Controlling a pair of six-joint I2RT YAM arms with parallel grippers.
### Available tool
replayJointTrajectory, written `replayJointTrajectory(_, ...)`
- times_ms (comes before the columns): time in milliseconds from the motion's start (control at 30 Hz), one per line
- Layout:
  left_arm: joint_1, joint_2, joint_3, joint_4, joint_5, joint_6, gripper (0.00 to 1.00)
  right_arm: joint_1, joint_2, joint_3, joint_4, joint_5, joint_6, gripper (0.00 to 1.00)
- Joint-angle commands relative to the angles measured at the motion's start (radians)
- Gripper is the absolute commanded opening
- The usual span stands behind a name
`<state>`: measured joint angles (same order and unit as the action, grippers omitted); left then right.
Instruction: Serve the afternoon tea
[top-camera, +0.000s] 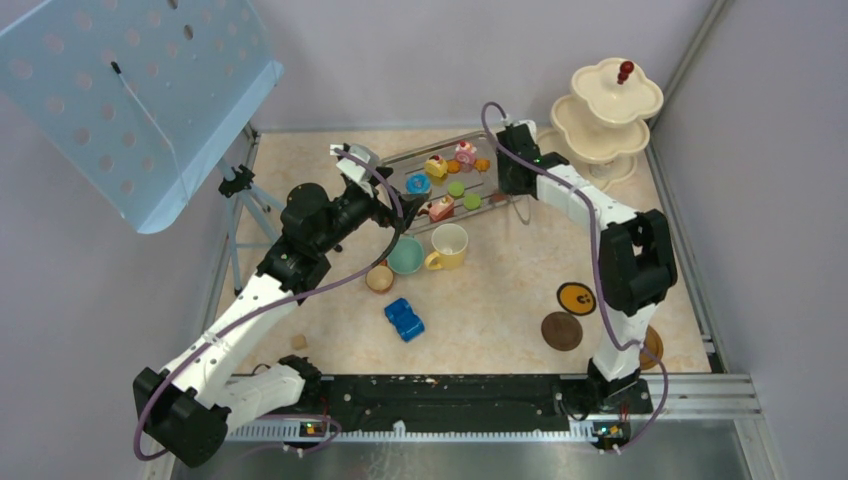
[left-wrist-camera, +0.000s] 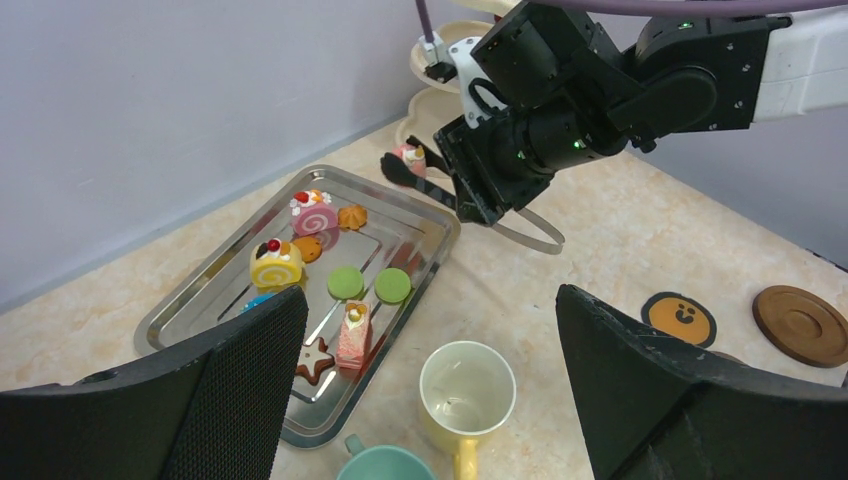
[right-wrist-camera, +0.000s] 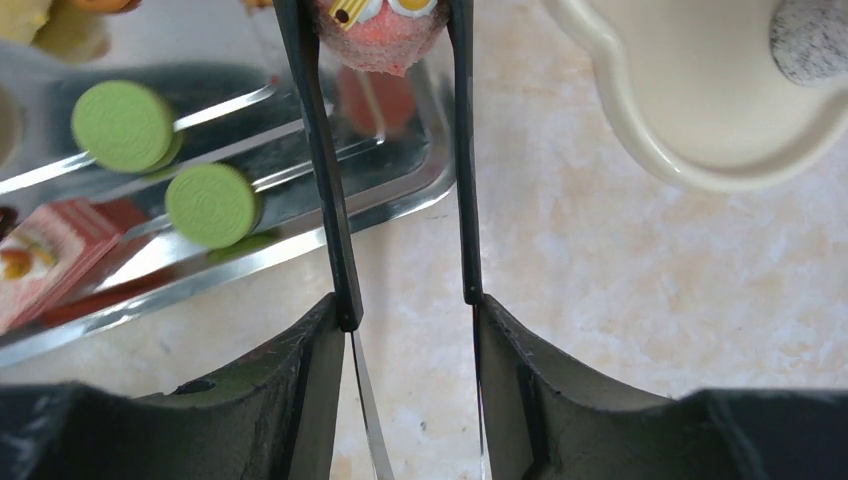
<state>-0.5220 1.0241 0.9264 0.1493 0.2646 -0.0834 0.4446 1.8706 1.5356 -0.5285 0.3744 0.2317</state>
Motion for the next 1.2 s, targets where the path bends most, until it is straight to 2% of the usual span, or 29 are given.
replayJointTrajectory(0, -0.004, -0.008, -0.004, 0.036, 0.007, -0.006, 0.99, -0.081, 0.003, 0.001, 0.094, 0.044, 0.113, 0.34)
replayJointTrajectory(167, -0.004, -0.01, -0.006, 0.036, 0.004, -0.006, 0.99, -0.132, 0.118, 0.088, 0.096, 0.044, 0.191, 0.34)
replayJointTrajectory(400, -0.003, -0.01, -0.005, 0.036, 0.0, -0.003, 0.99, -0.15, 0.279, 0.275, 0.033, 0.105, 0.208, 0.35)
replayJointTrajectory(833, -0.006, -0.009, -0.006, 0.036, 0.002, -0.003, 0.99, -0.212, 0.339, 0.352, 0.027, 0.075, 0.21, 0.38)
replayJointTrajectory(1167, -0.006, -0.006, -0.005, 0.035, 0.0, -0.001, 0.99, -0.224, 0.408, 0.431, -0.003, 0.067, 0.192, 0.52)
